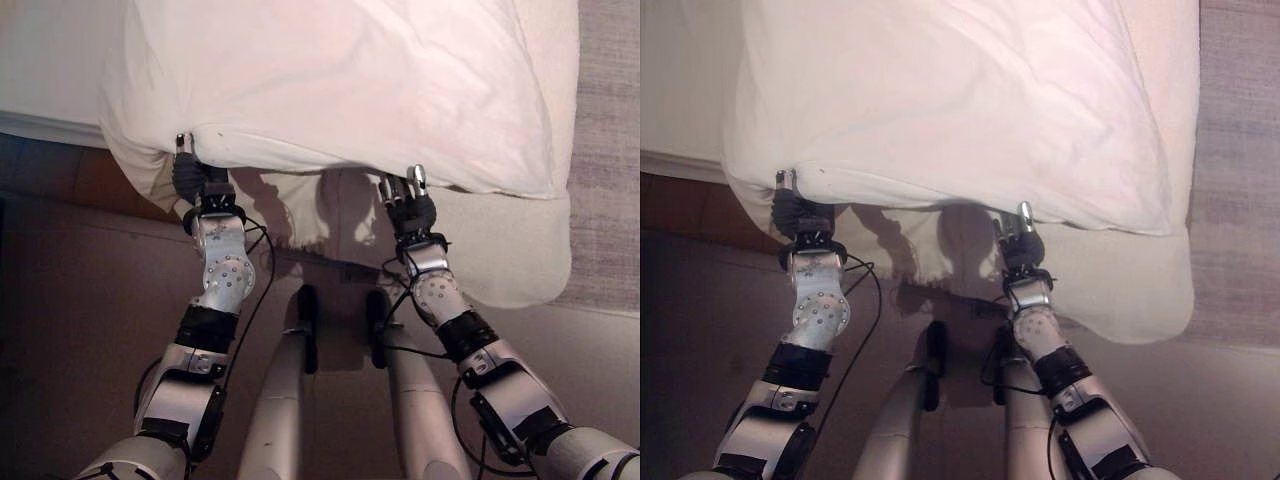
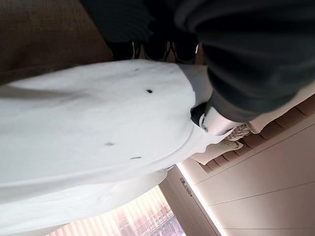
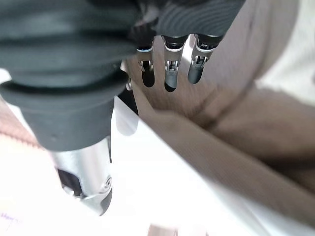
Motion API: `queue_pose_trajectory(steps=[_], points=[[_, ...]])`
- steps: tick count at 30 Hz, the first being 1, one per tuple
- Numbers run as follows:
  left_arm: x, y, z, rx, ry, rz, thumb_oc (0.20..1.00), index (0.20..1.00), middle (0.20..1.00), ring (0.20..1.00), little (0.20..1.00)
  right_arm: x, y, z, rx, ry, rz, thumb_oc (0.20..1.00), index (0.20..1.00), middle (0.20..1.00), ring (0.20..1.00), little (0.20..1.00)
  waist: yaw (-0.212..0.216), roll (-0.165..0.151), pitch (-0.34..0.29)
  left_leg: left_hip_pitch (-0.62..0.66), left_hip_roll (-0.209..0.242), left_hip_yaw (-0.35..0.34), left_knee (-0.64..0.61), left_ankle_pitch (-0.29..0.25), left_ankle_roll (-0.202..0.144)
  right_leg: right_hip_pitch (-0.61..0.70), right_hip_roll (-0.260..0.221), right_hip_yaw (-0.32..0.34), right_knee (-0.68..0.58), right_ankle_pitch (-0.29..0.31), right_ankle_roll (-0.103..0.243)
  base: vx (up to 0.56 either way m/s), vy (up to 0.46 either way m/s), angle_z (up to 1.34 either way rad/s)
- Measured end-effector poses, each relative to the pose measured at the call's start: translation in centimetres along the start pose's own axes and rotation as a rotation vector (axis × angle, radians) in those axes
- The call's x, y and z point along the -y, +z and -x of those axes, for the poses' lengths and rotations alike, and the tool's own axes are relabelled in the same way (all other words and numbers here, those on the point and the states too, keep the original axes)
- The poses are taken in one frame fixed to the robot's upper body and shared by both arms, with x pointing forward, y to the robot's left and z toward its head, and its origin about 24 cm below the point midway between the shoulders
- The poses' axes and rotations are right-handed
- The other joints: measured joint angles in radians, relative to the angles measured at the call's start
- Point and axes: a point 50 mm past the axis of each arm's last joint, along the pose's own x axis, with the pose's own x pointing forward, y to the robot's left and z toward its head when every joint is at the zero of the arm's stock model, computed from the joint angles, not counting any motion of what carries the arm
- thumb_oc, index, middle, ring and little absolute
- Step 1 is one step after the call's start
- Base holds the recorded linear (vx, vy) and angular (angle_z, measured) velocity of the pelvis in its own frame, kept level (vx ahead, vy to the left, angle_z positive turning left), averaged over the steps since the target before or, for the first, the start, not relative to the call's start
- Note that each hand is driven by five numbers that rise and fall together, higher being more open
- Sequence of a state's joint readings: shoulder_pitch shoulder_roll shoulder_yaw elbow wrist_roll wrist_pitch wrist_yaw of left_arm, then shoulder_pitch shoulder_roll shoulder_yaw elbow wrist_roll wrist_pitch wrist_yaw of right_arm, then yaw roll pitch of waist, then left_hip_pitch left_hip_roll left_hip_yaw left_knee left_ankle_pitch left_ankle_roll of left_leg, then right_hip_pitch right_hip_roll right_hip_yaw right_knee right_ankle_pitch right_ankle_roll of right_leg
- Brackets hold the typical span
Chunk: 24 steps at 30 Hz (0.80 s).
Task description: Make the bed
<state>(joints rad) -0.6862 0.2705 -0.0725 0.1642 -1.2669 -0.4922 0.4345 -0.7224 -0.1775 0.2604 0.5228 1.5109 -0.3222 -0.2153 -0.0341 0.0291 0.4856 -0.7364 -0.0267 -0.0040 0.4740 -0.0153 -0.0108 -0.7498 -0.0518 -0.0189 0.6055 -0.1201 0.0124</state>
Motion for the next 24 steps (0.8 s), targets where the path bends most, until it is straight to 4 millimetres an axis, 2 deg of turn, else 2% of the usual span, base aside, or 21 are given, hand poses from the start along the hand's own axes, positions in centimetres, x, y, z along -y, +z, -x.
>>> queue_pose_trajectory(steps=[6,11,15,22,24], points=[[-0.2,0.7,0.1,0.006,-0.011,-0.023,0.2,0.2,0.2,0.2,0.2,0.8,2.1,-1.3,0.065,-0.129,0.015,1.0,1.0,1.0,1.0,1.0,0.002,0.0,0.0,-0.004,0.003,0.003,0.008,0.0,0.0,-0.003,0.001,0.0,0.0,0.0,0.0,0.0,0.0,-0.02],[-0.4,1.5,-0.1,0.007,-0.019,-0.066,0.2,0.2,0.2,0.2,0.2,0.7,2.7,-2.4,0.067,-0.223,0.051,1.0,1.0,1.0,1.0,1.0,0.001,0.001,0.0,-0.003,0.005,0.006,0.011,0.0,0.001,-0.003,0.003,0.002,0.002,0.0,-0.001,0.0,-0.002,-0.01],[-0.8,1.9,0.1,0.012,-0.018,-0.077,0.2,0.2,0.2,0.2,0.2,-0.1,3.4,-2.9,0.074,-0.234,0.066,1.0,1.0,1.0,1.0,1.0,0.001,0.001,0.0,-0.002,0.008,0.008,0.012,0.0,0.0,-0.003,0.008,0.007,0.001,0.001,-0.002,0.0,-0.005,-0.02],[-1.0,2.0,0.2,0.015,-0.015,-0.08,0.2,0.2,0.2,0.2,0.2,-2.9,5.9,-4.2,0.142,-0.189,0.044,1.0,1.0,1.0,1.0,1.0,0.004,0.004,0.002,0.0,0.011,0.011,0.008,0.0,0.0,-0.004,0.011,0.008,-0.001,0.002,-0.003,0.0,0.0,0.0],[-1.0,2.0,0.2,0.015,-0.015,-0.08,0.2,0.2,0.2,0.2,0.2,-3.0,6.5,-4.3,0.159,-0.185,0.04,1.0,1.0,1.0,1.0,1.0,0.006,0.005,0.003,0.001,0.011,0.011,0.007,0.0,0.0,-0.004,0.011,0.009,-0.001,0.002,-0.003,0.0,0.0,0.0]])
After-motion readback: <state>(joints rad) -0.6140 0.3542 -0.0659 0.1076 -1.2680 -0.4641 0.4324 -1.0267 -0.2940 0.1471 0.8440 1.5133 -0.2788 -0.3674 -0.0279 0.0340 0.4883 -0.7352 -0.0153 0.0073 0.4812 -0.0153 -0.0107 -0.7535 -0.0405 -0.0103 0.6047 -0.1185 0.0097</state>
